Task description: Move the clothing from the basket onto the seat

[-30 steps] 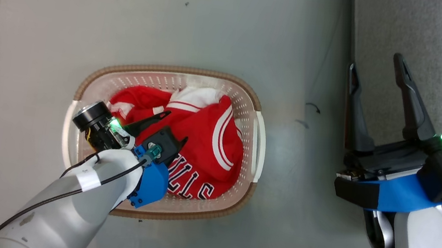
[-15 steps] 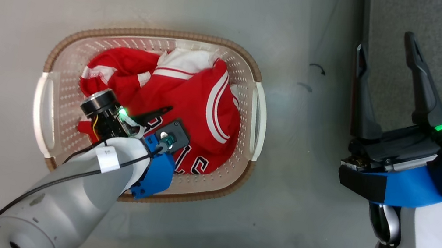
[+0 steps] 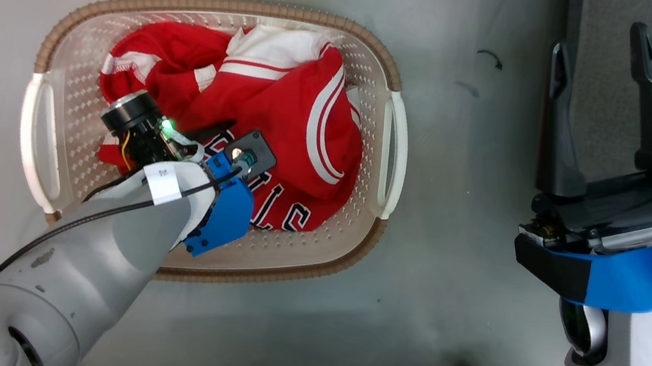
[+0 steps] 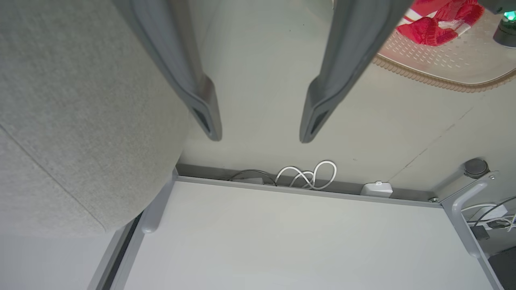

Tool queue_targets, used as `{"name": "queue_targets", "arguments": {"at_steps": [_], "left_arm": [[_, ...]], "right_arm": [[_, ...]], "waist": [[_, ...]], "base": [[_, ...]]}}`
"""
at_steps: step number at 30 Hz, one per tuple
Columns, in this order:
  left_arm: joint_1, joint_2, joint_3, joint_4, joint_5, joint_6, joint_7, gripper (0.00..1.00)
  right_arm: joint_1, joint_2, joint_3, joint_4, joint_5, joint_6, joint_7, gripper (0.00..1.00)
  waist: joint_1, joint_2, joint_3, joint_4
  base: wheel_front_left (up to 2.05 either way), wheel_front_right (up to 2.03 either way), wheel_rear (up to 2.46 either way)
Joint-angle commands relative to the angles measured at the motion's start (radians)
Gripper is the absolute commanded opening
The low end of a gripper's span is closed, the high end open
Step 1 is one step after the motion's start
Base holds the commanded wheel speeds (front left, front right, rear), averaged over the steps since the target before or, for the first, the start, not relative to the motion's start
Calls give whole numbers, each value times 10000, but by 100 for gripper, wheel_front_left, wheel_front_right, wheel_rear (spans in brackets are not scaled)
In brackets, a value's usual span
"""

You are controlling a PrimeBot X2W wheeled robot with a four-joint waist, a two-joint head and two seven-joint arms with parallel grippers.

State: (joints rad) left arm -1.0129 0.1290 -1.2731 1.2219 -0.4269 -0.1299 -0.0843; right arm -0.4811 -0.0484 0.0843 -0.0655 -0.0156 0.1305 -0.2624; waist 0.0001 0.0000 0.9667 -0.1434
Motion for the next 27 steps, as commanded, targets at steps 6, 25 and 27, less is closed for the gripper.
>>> {"name": "queue_targets", "arguments": {"at_steps": [6,25,27], "left_arm": [[-432,-104,-57,16,-309,-9,79,100],[-771,-337,-96,471,103,-8,139,0],[-792,-346,-96,481,131,-8,72,0]], "right_arm": [[44,-36,-70,-376,-130,5,-39,100],[306,-36,19,-1679,-537,5,-38,100],[290,-36,28,-1655,-512,5,-38,100]], "waist": [[-1,0,523,40],[-1,0,890,113],[-1,0,845,115]], "base": [[0,0,0],[0,0,0],[0,0,0]]}}
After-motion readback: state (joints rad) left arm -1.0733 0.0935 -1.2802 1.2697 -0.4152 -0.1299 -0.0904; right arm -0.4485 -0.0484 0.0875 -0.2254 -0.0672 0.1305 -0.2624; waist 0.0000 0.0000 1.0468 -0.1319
